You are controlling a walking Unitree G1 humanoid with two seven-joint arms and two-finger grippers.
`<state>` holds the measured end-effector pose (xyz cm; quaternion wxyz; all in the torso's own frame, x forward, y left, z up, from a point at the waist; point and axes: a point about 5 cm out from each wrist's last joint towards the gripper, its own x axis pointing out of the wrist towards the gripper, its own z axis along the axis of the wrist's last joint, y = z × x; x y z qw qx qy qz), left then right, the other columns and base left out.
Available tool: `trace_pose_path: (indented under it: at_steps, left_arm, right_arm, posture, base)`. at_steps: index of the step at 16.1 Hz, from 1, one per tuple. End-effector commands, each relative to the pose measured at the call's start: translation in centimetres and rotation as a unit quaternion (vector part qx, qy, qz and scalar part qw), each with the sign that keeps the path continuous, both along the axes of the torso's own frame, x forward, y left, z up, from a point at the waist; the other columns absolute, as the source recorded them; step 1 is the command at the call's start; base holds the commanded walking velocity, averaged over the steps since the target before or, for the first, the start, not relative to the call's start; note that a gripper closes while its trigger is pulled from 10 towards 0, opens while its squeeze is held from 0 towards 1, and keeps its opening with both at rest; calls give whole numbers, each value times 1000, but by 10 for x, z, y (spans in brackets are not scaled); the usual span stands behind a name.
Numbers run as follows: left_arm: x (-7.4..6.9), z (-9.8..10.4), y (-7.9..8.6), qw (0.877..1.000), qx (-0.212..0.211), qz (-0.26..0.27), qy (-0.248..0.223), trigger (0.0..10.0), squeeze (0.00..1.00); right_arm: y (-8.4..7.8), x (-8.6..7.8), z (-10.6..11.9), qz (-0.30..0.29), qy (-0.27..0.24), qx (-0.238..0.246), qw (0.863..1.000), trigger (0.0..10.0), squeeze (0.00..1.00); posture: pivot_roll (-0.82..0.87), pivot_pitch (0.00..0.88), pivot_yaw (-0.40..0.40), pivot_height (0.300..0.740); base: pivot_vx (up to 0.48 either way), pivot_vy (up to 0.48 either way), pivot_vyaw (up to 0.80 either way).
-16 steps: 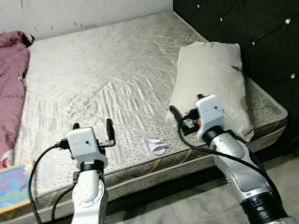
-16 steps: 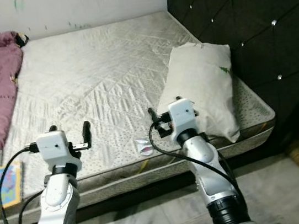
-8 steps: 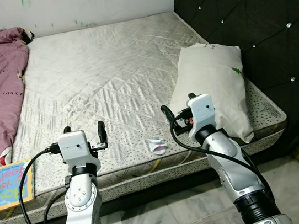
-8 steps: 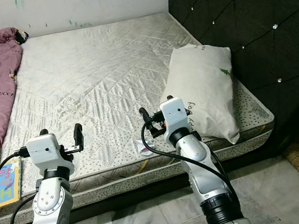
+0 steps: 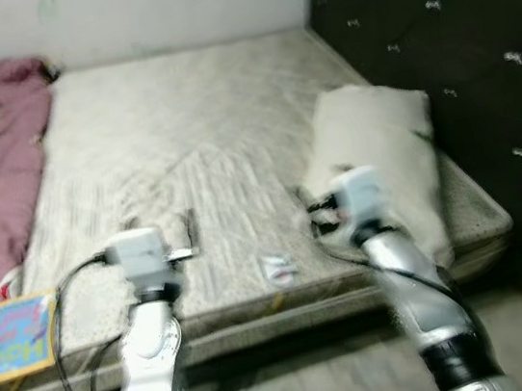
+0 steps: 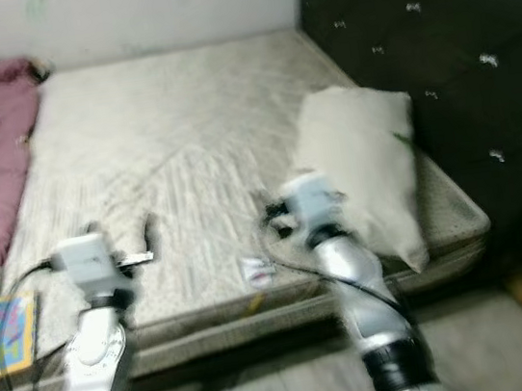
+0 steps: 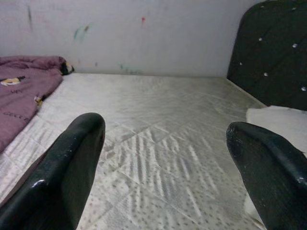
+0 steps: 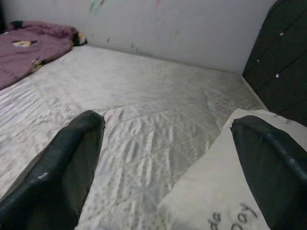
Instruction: Clean up the room
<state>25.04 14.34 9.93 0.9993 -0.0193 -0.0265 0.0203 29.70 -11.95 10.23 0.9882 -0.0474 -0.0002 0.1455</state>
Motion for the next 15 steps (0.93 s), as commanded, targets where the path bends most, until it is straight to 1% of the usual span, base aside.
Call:
trace_pose_path:
  at_steps: [1, 6, 8, 9, 10, 11, 13, 15]
  left_arm:
    - [-1, 1, 10, 1000, 6, 14, 1, 10000, 0]
    - [-1, 1, 9, 1000, 4, 12, 2, 10000, 0]
    - [0, 1, 9, 1000, 2, 17, 2, 10000, 0]
    - [0, 0, 9, 1000, 2, 21, 2, 10000, 0]
    - [0, -2, 11, 999, 8, 36, 10, 10000, 0]
    - [0, -3, 12, 999, 3, 42, 14, 10000, 0]
    - [1, -3, 10, 999, 1, 35, 11, 10000, 0]
    - [1, -2, 8, 1000, 4, 25, 9, 10000, 0]
  right_arm:
    - [12, 1, 3, 19, -3, 8, 1000, 10000, 0]
    - [12, 0, 3, 19, -4, 4, 1000, 10000, 0]
    - [12, 0, 3, 22, -7, -1, 1000, 10000, 0]
    - [12, 0, 3, 22, -6, 2, 1000, 10000, 0]
    - [12, 1, 3, 22, -6, -6, 1000, 10000, 0]
    - [11, 1, 3, 23, -7, -11, 1000, 10000, 0]
    - [11, 1, 2, 23, -7, -14, 1000, 10000, 0]
    - [11, 1, 2, 23, -5, -6, 1000, 10000, 0]
  posture:
    - [-12, 0, -52, 740]
    - [-16, 0, -51, 740]
    - [-14, 0, -55, 740]
    - [-13, 0, -55, 740]
    - [-13, 0, -56, 740]
    - [-12, 0, -57, 740]
    - [-12, 0, -58, 740]
    - [-12, 0, -60, 740]
  base:
    - [289, 0, 0]
    - [282, 0, 0]
    - [240, 0, 575]
    - [0, 0, 556]
    - [0, 0, 0]
    - [0, 0, 800]
    - [0, 0, 800]
    - [0, 0, 797]
